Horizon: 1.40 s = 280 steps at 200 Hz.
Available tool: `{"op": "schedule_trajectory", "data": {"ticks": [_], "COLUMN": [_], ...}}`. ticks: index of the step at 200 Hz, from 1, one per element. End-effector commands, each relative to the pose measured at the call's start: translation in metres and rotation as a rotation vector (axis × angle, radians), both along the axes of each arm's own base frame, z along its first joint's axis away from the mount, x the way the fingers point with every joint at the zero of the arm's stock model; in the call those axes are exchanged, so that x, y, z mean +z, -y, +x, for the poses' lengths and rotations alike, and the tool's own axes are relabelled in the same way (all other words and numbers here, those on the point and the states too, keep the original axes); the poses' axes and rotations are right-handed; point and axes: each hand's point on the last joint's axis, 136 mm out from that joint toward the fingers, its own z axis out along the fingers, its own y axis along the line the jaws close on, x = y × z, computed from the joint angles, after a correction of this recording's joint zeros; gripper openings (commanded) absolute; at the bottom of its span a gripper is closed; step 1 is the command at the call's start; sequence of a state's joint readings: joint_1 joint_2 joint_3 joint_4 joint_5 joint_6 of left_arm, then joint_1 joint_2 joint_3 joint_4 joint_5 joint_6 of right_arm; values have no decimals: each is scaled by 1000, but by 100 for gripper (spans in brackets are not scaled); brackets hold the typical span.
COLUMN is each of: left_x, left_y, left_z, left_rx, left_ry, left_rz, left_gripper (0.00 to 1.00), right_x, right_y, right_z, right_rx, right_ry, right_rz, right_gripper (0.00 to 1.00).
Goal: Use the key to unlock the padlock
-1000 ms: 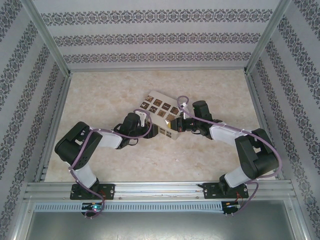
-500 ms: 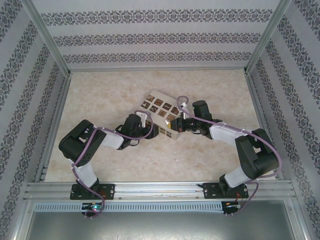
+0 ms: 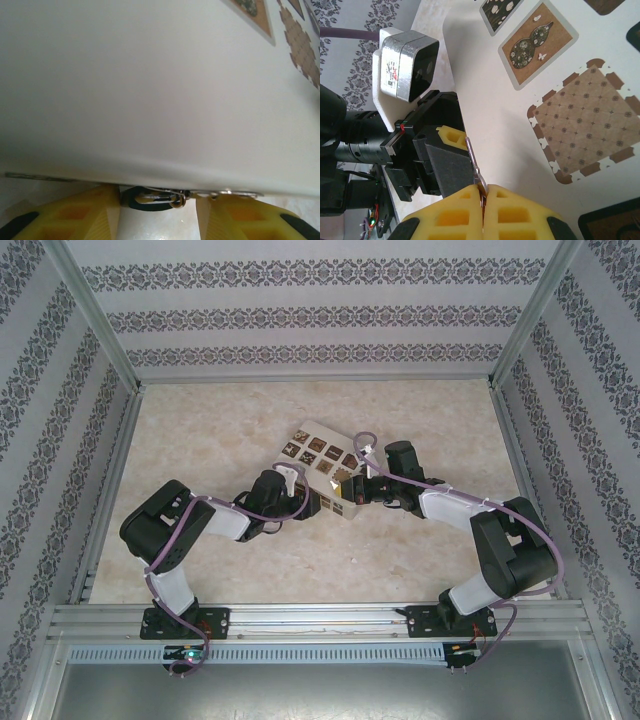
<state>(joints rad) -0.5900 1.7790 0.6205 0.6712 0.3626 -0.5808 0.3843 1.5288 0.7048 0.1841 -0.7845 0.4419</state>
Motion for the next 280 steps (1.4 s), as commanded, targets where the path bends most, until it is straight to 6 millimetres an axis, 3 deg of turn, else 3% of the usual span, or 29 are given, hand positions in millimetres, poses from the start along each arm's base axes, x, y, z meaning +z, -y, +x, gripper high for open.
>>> {"op": "schedule_trajectory", "data": {"ticks": [1, 131, 157, 214, 246, 280], "left_x": [14, 16, 20, 31, 35, 47], "left_y": [11, 9, 10, 12, 14, 25], "left_z": [4, 13, 12, 5, 2, 0], "left_rx": [-4, 69, 72, 86, 98, 87], "left_ry": [51, 57, 54, 2, -96, -175], "left_rz": [-51, -74, -91, -135, -117, -173], "left_gripper": [42, 29, 27, 26, 27, 27], "right_x": [-21, -14, 2, 64, 77, 61], "right_y": [6, 7, 4, 11, 21, 27], "right_z": [-13, -13, -10, -4, -23, -55], "right_rx": [-4, -13, -18, -50, -17, 28], "right_ry": [-76, -62, -28, 170, 321, 421], "right_rz": [-61, -55, -21, 41, 2, -49], "right_gripper": [0, 0, 0, 0, 0, 0]}}
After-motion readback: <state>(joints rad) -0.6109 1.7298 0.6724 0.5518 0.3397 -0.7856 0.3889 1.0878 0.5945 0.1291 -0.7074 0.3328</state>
